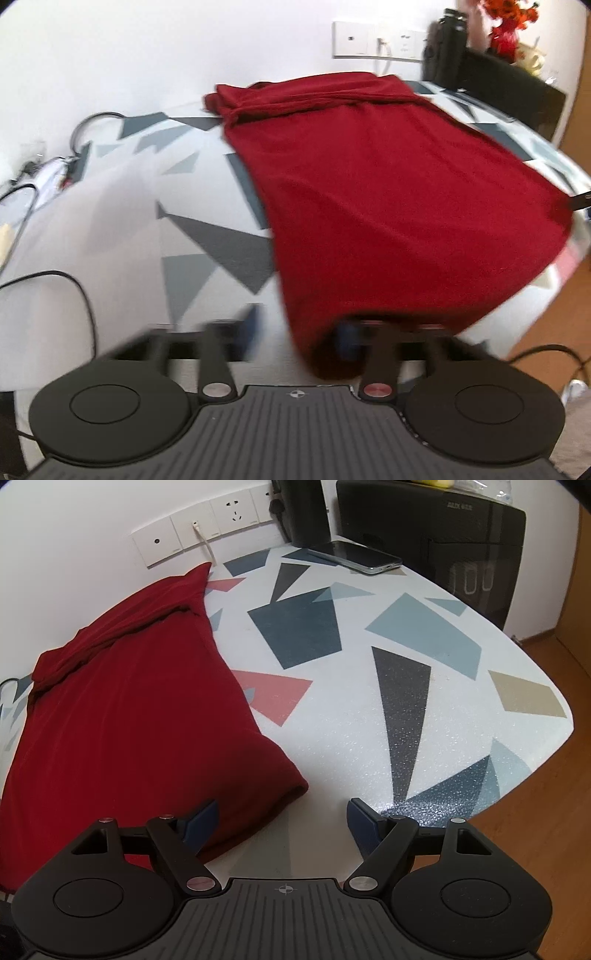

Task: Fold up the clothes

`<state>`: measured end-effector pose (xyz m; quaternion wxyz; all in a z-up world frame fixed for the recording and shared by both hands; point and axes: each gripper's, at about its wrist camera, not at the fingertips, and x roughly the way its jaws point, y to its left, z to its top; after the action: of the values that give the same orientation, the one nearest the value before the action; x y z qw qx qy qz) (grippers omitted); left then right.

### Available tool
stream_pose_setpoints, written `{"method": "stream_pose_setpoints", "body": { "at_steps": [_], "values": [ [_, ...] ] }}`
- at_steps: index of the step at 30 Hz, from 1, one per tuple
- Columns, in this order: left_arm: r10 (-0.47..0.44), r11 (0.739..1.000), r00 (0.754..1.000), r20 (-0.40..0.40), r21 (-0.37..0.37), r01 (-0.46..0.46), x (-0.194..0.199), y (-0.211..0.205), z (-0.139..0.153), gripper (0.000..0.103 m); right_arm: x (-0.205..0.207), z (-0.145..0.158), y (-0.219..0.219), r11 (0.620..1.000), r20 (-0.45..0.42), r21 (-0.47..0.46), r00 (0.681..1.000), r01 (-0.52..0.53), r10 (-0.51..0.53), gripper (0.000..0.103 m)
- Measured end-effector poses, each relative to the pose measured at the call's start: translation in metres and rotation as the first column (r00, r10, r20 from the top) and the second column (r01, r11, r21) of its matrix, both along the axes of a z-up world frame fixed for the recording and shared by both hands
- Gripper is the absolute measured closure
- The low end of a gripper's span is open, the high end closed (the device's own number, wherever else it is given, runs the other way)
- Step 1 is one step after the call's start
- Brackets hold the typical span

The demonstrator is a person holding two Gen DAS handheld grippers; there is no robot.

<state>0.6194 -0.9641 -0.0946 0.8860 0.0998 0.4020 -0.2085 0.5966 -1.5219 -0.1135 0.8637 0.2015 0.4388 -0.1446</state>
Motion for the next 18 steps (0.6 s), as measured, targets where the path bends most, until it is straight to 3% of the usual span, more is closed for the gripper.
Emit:
{"method": "stream_pose_setpoints", "body": {
  "at_steps": [3, 6, 9, 14, 16, 17, 18],
  "values": [
    [-0.032, 0.999, 0.999, 0.031, -0.024, 0.033, -0.01, -0.001, 0.008, 0.091, 0.001, -0.001, -0.003, 1.0, 0.005, -0.011, 1.0, 0.003, -0.003, 0.029],
    [0.03, 0.992, 0.999, 0.01, -0.123, -0.028, -0.012, 0.011, 0.016, 0.092, 0.004, -0.004, -0.007, 1.0, 0.008, -0.012, 1.0, 0.011, -0.011, 0.03],
    [0.122, 0.957, 0.991, -0.063, -0.256, -0.134, -0.007, 0.03, 0.017, 0.093, 0.007, -0.006, -0.007, 1.0, 0.019, 0.002, 1.0, 0.015, -0.015, 0.031],
    [0.189, 0.915, 0.973, -0.131, -0.338, -0.223, -0.002, 0.045, 0.01, 0.093, 0.017, -0.006, 0.002, 1.0, 0.034, 0.005, 0.999, -0.031, 0.031, 0.036],
    [0.205, 0.892, 0.967, -0.152, -0.379, -0.248, -0.001, 0.05, 0.009, 0.094, 0.021, -0.005, 0.004, 0.999, 0.026, 0.0, 0.999, -0.047, 0.047, 0.051],
    [0.211, 0.882, 0.965, -0.156, -0.395, -0.257, -0.002, 0.053, 0.011, 0.094, 0.022, -0.004, 0.005, 0.998, 0.022, -0.002, 0.998, -0.055, 0.055, 0.084],
    [0.216, 0.873, 0.963, -0.16, -0.411, -0.264, -0.002, 0.055, 0.012, 0.094, 0.021, -0.001, 0.007, 0.998, 0.014, -0.021, 0.998, -0.067, 0.067, 0.092]
  ]
}}
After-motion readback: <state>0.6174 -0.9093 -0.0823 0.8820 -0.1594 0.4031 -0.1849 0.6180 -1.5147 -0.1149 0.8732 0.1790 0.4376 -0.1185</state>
